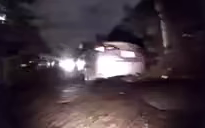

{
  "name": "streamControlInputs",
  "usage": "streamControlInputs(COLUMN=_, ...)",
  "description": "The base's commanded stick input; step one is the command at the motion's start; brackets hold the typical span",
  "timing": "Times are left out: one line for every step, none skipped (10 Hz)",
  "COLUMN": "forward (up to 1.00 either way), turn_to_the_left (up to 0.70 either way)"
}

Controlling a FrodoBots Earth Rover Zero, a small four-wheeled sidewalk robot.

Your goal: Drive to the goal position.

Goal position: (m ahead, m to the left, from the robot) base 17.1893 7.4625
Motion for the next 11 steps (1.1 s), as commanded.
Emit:
streamControlInputs(forward=0.00, turn_to_the_left=0.00)
streamControlInputs(forward=0.00, turn_to_the_left=0.00)
streamControlInputs(forward=0.00, turn_to_the_left=0.00)
streamControlInputs(forward=0.00, turn_to_the_left=0.00)
streamControlInputs(forward=0.00, turn_to_the_left=0.00)
streamControlInputs(forward=0.00, turn_to_the_left=0.12)
streamControlInputs(forward=0.00, turn_to_the_left=0.45)
streamControlInputs(forward=0.00, turn_to_the_left=0.45)
streamControlInputs(forward=0.00, turn_to_the_left=0.45)
streamControlInputs(forward=0.00, turn_to_the_left=0.45)
streamControlInputs(forward=0.00, turn_to_the_left=0.45)
